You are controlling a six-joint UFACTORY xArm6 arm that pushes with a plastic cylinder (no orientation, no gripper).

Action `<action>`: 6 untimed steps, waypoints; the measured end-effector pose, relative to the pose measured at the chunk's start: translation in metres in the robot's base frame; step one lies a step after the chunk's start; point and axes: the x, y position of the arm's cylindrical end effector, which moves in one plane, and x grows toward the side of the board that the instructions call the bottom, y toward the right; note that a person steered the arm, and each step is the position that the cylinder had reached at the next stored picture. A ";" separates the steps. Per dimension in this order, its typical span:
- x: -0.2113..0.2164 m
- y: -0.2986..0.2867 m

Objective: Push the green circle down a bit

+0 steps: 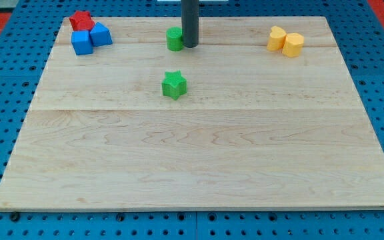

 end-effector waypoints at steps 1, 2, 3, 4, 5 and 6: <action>-0.002 -0.019; 0.005 -0.044; -0.012 0.016; -0.054 -0.023; -0.052 -0.067; 0.011 -0.010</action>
